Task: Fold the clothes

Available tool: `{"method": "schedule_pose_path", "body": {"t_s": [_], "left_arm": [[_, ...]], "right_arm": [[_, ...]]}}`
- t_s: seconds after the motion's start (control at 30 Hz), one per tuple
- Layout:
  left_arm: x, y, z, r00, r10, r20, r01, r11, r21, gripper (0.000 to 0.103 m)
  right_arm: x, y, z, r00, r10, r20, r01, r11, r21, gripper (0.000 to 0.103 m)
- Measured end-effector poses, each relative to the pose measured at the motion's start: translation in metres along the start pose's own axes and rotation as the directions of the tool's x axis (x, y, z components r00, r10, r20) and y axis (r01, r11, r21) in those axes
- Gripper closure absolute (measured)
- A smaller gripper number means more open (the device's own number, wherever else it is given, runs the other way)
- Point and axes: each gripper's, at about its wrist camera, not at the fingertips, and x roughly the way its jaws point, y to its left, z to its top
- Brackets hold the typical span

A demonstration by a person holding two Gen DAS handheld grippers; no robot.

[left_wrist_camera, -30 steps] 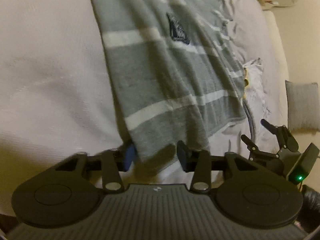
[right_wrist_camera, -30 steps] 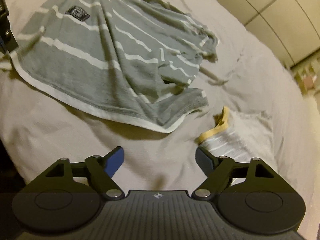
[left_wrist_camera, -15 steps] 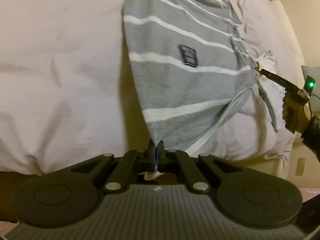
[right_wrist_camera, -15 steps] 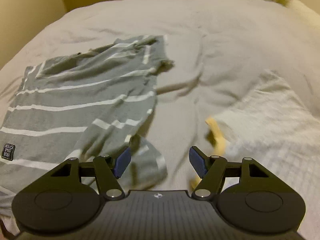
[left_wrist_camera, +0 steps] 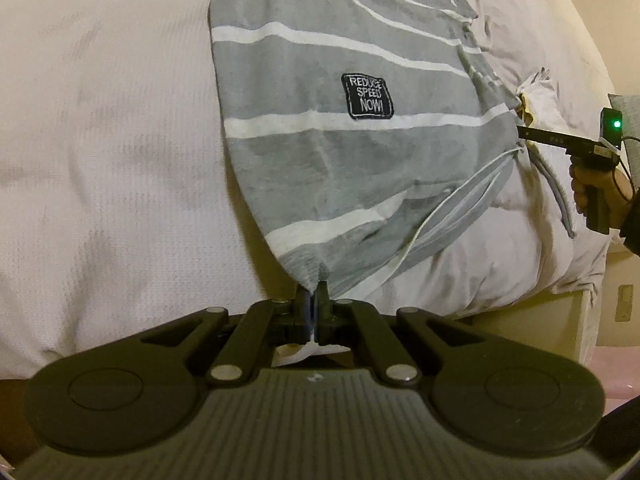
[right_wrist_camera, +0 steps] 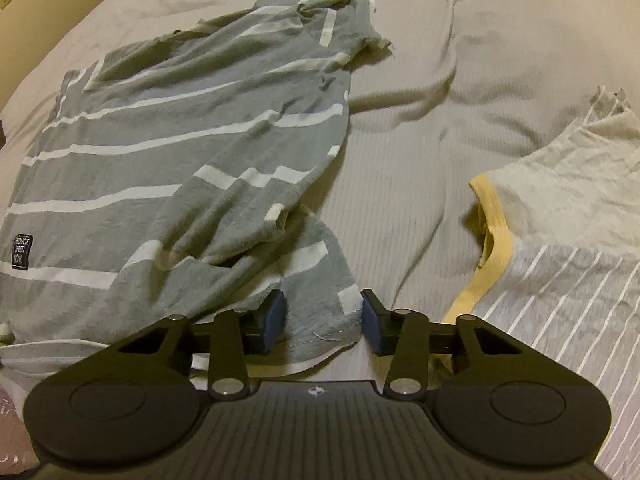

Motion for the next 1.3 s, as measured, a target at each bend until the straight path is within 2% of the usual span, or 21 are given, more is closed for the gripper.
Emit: {"method": "schedule_pose_path", "body": {"t_s": [0.07, 0.13, 0.3, 0.4, 0.5, 0.6, 0.73, 0.87, 0.97, 1.0, 1.03, 1.07, 1.17, 1.3], "left_arm": [[0.001, 0.001, 0.001, 1.0, 0.005, -0.002, -0.005, 1.0, 0.005, 0.103], [0.001, 0.0, 0.002, 1.0, 0.011, -0.002, -0.011, 1.0, 0.012, 0.103], [-0.007, -0.001, 0.003, 1.0, 0.017, 0.012, -0.017, 0.999, 0.038, 0.103], [-0.02, -0.001, 0.004, 0.999, 0.008, 0.039, -0.01, 0.998, 0.055, 0.103], [-0.021, 0.002, -0.002, 1.0, 0.014, 0.016, -0.015, 0.997, 0.074, 0.103], [-0.022, 0.005, -0.007, 1.0, 0.02, -0.007, -0.02, 0.995, 0.093, 0.103], [-0.023, 0.009, -0.014, 0.999, 0.03, -0.038, -0.025, 0.993, 0.118, 0.103], [-0.027, 0.013, -0.015, 0.997, 0.064, -0.049, -0.057, 0.99, 0.131, 0.103], [-0.031, 0.017, -0.013, 0.993, 0.104, -0.047, -0.097, 0.986, 0.132, 0.103], [-0.033, 0.018, -0.012, 0.992, 0.118, -0.046, -0.111, 0.985, 0.133, 0.103], [-0.034, 0.019, -0.011, 0.99, 0.131, -0.045, -0.124, 0.983, 0.133, 0.103], [-0.036, 0.02, -0.01, 0.988, 0.145, -0.044, -0.138, 0.981, 0.134, 0.103], [-0.04, 0.024, -0.008, 0.982, 0.185, -0.041, -0.178, 0.975, 0.135, 0.103], [-0.046, 0.029, -0.005, 0.971, 0.238, -0.037, -0.231, 0.963, 0.136, 0.1]], "right_arm": [[0.0, 0.0, -0.001, 1.0, 0.006, -0.003, -0.006, 1.0, 0.01, 0.072], [0.001, 0.002, -0.002, 1.0, -0.004, -0.012, 0.004, 1.0, 0.002, 0.102], [-0.009, 0.004, -0.003, 0.999, -0.031, -0.017, 0.032, 0.999, 0.028, 0.102], [-0.037, 0.001, -0.009, 0.998, -0.062, 0.014, 0.061, 0.996, 0.064, 0.102], [-0.079, 0.002, -0.032, 0.995, -0.103, 0.019, 0.101, 0.993, 0.067, 0.103], [-0.112, 0.005, -0.069, 0.994, -0.106, -0.038, 0.11, 0.989, 0.104, 0.103], [-0.113, 0.025, -0.117, 0.985, -0.104, -0.136, 0.122, 0.985, 0.125, 0.103], [-0.089, 0.034, -0.14, 0.978, -0.092, -0.187, 0.119, 0.983, 0.142, 0.102], [-0.075, 0.032, -0.143, 0.972, -0.103, -0.211, 0.134, 0.981, 0.138, 0.102], [-0.072, 0.03, -0.143, 0.968, -0.113, -0.223, 0.145, 0.981, 0.132, 0.092], [-0.073, 0.027, -0.141, 0.964, -0.12, -0.235, 0.153, 0.98, 0.128, 0.079], [-0.076, 0.026, -0.139, 0.964, -0.129, -0.231, 0.161, 0.979, 0.124, 0.075], [-0.089, 0.023, -0.125, 0.972, -0.156, -0.173, 0.176, 0.979, 0.107, 0.073], [-0.104, 0.015, -0.088, 0.983, -0.172, -0.056, 0.177, 0.979, 0.104, 0.065]]}}
